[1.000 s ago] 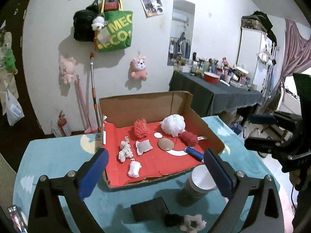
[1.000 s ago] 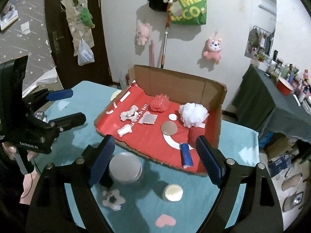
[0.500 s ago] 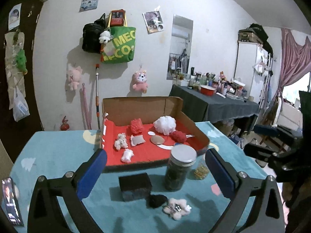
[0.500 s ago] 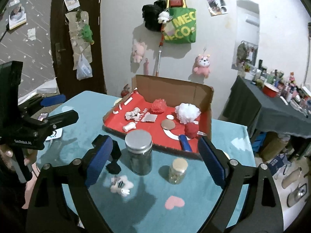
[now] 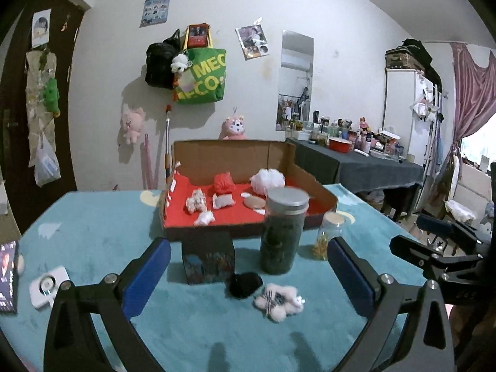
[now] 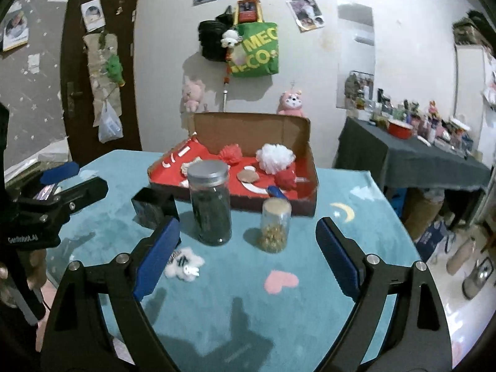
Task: Organize soft objects
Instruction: 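Withdraw both tools from the box toward the black pom-pom and white bunny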
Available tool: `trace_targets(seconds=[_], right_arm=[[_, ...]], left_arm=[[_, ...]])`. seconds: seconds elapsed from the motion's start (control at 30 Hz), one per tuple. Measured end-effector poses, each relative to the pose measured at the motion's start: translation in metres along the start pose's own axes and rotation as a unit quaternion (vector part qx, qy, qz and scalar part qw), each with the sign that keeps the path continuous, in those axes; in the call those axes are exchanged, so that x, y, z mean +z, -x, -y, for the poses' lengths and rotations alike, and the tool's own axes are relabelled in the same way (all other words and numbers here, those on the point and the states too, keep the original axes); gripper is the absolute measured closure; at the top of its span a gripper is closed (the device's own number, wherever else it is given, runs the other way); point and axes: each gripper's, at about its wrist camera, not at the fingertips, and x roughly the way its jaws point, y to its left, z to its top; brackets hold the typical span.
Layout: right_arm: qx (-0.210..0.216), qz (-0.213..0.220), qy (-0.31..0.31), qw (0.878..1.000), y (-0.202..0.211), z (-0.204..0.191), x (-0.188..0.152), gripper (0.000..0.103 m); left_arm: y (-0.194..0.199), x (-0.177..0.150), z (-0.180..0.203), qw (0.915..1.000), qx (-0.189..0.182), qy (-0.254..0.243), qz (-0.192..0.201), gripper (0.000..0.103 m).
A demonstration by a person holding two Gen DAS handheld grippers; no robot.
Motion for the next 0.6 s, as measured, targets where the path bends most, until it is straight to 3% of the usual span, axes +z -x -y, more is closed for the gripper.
trace_targets(seconds=[0.37,0.6], right_arm=[[-0.033,-0.034,-0.025,0.999,-0.027,0.008,-0.05,0.013],[-0.03,-0.06,-0.027,0.997,-0.043,0.004,-0.072,0.013]], left_arm=[[-0.03,-0.048,-0.005,0.9981,0.008,0.025,-0.056,0.0],[-0.042,-0.062,-0.011,0.9963,0.022,0.027,-0.078,0.0]])
